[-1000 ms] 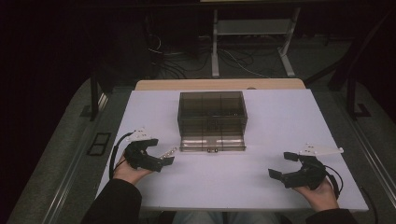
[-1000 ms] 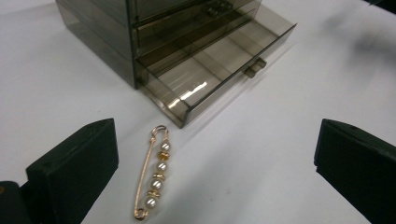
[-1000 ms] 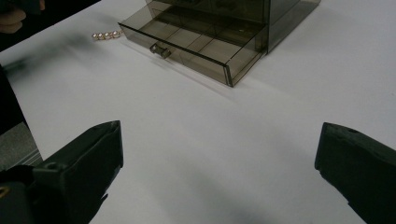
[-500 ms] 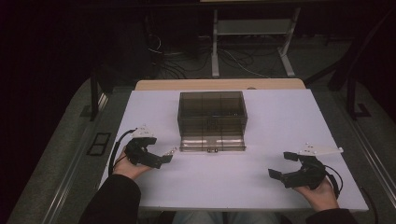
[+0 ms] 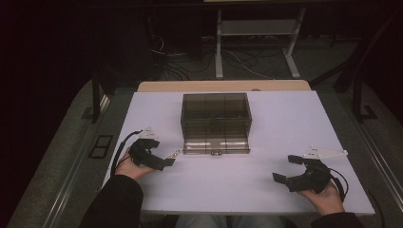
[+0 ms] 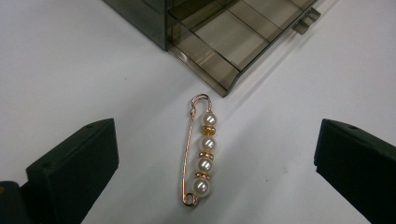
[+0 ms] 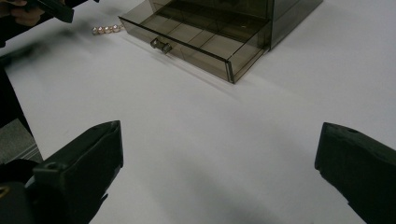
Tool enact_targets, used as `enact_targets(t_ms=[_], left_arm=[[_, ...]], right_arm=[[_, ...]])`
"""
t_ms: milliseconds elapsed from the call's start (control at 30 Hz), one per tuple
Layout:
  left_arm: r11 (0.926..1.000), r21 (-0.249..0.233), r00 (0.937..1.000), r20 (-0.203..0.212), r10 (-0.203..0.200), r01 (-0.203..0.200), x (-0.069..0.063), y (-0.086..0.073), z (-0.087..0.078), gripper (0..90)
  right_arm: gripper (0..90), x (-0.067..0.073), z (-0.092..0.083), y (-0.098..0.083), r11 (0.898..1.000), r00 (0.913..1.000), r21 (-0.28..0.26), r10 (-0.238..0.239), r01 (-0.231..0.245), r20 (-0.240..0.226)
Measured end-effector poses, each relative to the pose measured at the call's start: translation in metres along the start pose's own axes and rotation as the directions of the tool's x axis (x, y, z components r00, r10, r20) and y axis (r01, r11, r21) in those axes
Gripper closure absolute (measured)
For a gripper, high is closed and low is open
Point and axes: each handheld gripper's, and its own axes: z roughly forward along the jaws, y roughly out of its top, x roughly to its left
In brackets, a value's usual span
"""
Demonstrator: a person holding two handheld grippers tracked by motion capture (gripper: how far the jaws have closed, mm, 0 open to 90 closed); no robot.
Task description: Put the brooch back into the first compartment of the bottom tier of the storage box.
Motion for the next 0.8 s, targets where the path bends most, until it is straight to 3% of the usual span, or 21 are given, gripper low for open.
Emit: enact_targets(t_ms=[200, 433, 800], left_arm=[[0.9974, 0.060, 0.9991, 0.009, 0.041, -0.041, 0.001, 0.007, 0.006, 0.0], [0.9952, 0.091, 0.9992, 0.016, 0.036, -0.037, 0.003, 0.006, 0.013, 4.5], [0.9899, 0.125, 0.9976, 0.024, 0.065, -0.067, 0.008, 0.004, 0.020, 15.9]], right_arm=[[0.6, 0.000, 0.000, 0.000, 1.000, 1.0000, 0.001, -0.002, 0.002, -0.001], [0.6, 0.000, 0.000, 0.000, 1.000, 1.0000, 0.001, -0.004, 0.004, -0.003], [0.6, 0.000, 0.000, 0.000, 1.000, 0.9999, 0.002, -0.011, 0.011, -0.005]])
